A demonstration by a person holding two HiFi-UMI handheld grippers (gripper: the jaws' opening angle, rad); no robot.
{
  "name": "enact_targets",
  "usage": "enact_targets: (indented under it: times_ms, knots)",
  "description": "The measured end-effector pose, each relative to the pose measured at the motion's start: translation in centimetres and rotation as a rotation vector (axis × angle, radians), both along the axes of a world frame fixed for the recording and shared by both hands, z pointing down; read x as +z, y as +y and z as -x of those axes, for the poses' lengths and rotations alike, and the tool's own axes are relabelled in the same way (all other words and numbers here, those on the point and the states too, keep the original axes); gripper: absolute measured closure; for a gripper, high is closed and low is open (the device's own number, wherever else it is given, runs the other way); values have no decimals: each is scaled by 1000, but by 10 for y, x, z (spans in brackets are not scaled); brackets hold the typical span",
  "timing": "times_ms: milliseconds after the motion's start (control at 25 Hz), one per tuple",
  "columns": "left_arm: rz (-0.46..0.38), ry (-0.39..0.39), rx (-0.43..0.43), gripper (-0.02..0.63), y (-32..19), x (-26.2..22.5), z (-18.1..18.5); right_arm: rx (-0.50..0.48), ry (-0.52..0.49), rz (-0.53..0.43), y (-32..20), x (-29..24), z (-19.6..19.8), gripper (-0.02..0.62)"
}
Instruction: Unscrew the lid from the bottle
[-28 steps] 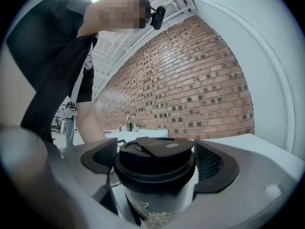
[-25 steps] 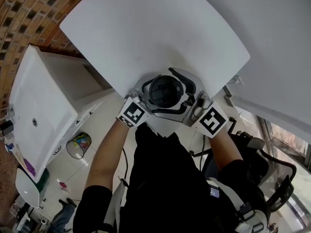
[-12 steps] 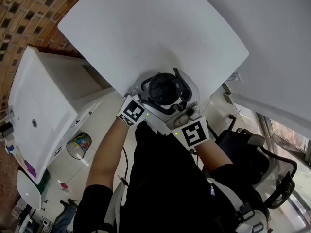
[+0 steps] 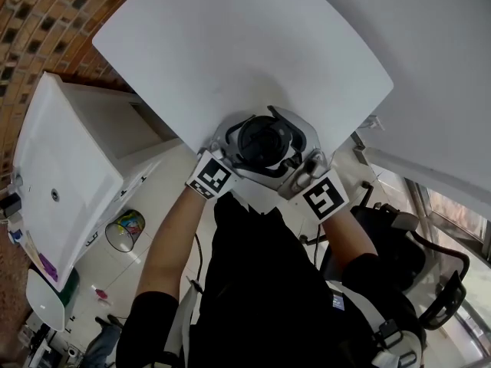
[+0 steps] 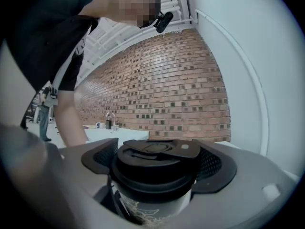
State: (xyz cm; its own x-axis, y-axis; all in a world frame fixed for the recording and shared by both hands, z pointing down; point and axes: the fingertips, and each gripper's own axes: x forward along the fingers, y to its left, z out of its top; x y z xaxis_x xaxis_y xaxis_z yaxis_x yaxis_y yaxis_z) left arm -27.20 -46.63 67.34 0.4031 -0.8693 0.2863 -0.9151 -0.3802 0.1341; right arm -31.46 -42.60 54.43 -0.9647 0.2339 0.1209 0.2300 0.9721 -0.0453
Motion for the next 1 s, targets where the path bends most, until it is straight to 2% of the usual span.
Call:
enact_targets:
  times_ms: [240, 280, 360, 440, 600, 840, 1000]
  knots:
    - [0, -1, 1, 222, -1, 0, -1, -261, 32, -53, 8, 1, -4, 121]
    - [0, -1, 1, 222, -1, -1, 0, -284, 31, -36, 8, 0, -4, 121]
    - [0, -2, 2, 222, -1, -1, -1, -301, 25, 57, 6, -6, -3, 121]
    - [1, -2, 4, 222, -1, 0, -2, -302, 5, 125, 4, -15, -2, 121]
    - [0, 1, 3, 222, 0, 0, -1, -285, -35, 146, 6, -33, -3, 120]
    - [2, 0, 3, 218, 0, 1, 0, -148, -76, 222, -18, -58, -18, 120]
    - [14, -2, 11, 212, -1, 2, 1, -100, -61, 218, -26, -65, -35, 120]
